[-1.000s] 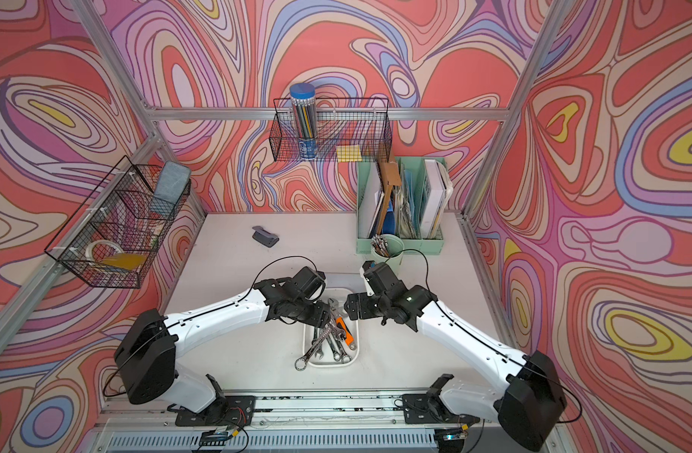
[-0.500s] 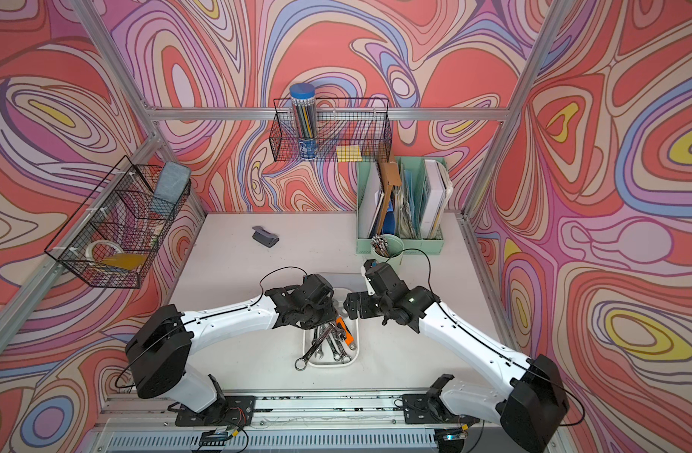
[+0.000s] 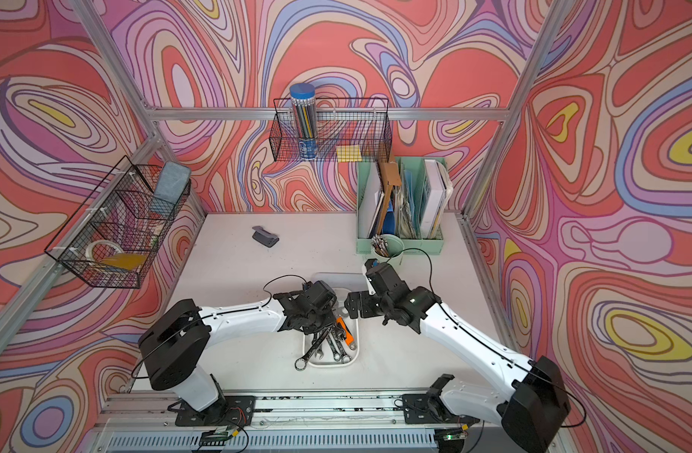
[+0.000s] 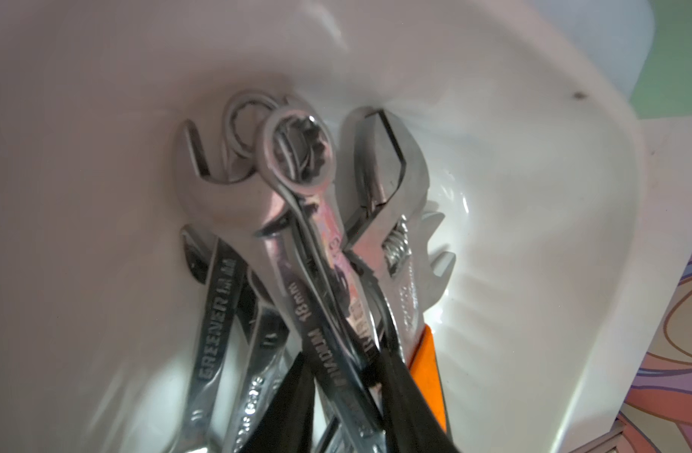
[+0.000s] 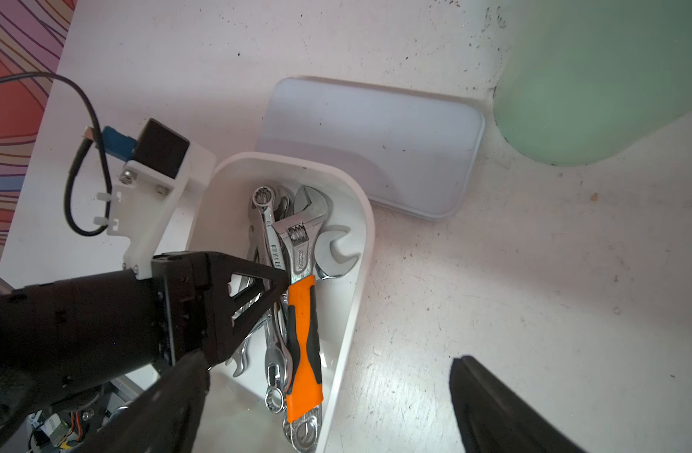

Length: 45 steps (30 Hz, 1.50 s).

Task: Take out the wrench from the storage box
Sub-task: Pick up the wrench from the storage box, then place the wrench at the center of the board.

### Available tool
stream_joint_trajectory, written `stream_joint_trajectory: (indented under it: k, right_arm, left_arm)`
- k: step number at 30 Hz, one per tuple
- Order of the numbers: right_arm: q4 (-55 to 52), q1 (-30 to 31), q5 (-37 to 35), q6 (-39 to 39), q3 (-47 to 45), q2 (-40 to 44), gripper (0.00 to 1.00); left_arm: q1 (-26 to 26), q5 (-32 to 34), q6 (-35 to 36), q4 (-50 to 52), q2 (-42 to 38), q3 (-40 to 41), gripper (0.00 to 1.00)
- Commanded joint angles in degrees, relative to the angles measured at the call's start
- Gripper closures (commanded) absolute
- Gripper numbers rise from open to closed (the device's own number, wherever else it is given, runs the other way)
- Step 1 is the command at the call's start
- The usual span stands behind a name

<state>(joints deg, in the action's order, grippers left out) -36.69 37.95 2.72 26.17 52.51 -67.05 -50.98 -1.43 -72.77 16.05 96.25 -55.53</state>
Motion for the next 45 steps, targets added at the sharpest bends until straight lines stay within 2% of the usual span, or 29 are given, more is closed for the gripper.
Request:
stream_joint_trajectory:
  k: [1, 8, 11, 16, 32, 41, 45]
  right_arm:
    - [-0.01, 0.22, -1.27, -0.55, -0.74, 1.39, 0.02]
    - [-0.10, 0.19, -1.55, -0.73, -0.74, 1.65, 0.02]
    - [-0.14, 0.19, -1.74, -0.73, -0.83, 1.74, 0.02]
    - [-0.22, 0.20, -1.78, -0.87, -0.92, 1.99, 0.02]
    - [-0.66, 0.19, -2.86, -1.12, -0.67, 2.42, 0.02]
    - [-0.49, 0.19, -3.02, -1.48, -0.20, 2.28, 0.02]
    - [-0.24, 0.19, -2.89, -1.54, -0.04, 2.10, 0.02]
  left_arm:
    - [-0.21, 0.98, -0.59, -0.19, 2.19, 0.53, 0.73]
    - [-0.22, 1.59, -1.15, -0.11, 0.85, 0.69, 0.89]
    - [-0.23, 2.12, -1.01, 0.16, 0.08, 0.74, 1.00]
    - [-0.20, 1.09, -0.84, -0.49, 1.07, 0.68, 1.00]
    - [-0.17, 3.15, 6.31, 6.45, -5.62, -3.09, 1.00]
    - [0.74, 4.51, 19.07, 14.33, -14.34, -5.61, 1.00]
    - [4.29, 2.30, 23.00, 17.17, -18.86, -3.67, 1.00]
